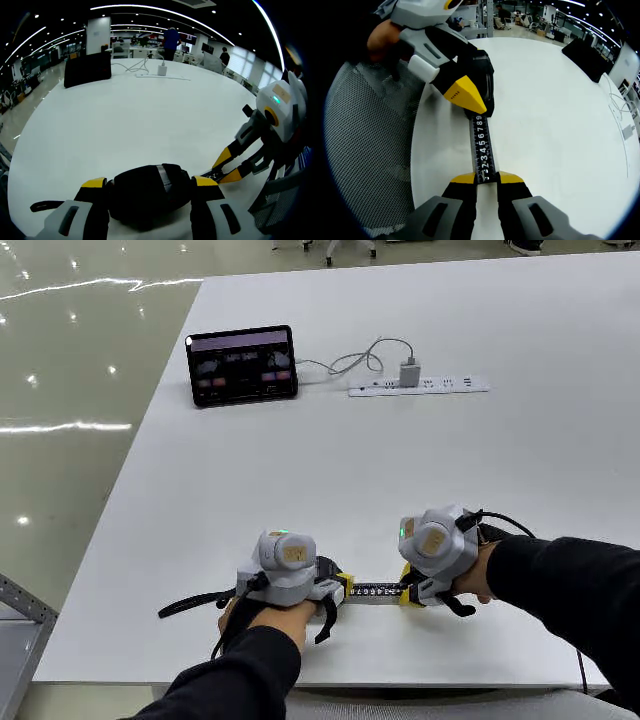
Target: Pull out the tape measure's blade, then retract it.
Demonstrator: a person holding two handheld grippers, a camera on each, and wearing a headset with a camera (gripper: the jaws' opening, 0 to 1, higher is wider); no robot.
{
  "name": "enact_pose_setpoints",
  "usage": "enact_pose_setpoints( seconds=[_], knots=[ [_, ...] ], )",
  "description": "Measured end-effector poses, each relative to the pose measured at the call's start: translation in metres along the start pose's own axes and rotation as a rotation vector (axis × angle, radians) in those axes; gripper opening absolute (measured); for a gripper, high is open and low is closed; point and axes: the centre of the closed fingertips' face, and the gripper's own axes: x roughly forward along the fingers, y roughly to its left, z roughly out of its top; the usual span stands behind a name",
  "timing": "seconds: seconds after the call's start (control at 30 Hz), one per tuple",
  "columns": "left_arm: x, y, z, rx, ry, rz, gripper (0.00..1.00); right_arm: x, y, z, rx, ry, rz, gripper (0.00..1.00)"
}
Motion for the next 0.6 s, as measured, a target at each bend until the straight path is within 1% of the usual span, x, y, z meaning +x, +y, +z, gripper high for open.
enact_pose_setpoints(
  seconds=[0.43,0.6],
  knots=[
    [-0.0004,0.0,0.0,-0.002,0.002,0.004,0.62,0.0033,0.001,0.006,0.001,-0.014,0.001,0.11],
    [-0.001,-0.0001,0.0004,-0.003,0.002,0.005,0.62,0.0042,0.0011,0.0092,-0.02,-0.018,0.006,0.11]
  ],
)
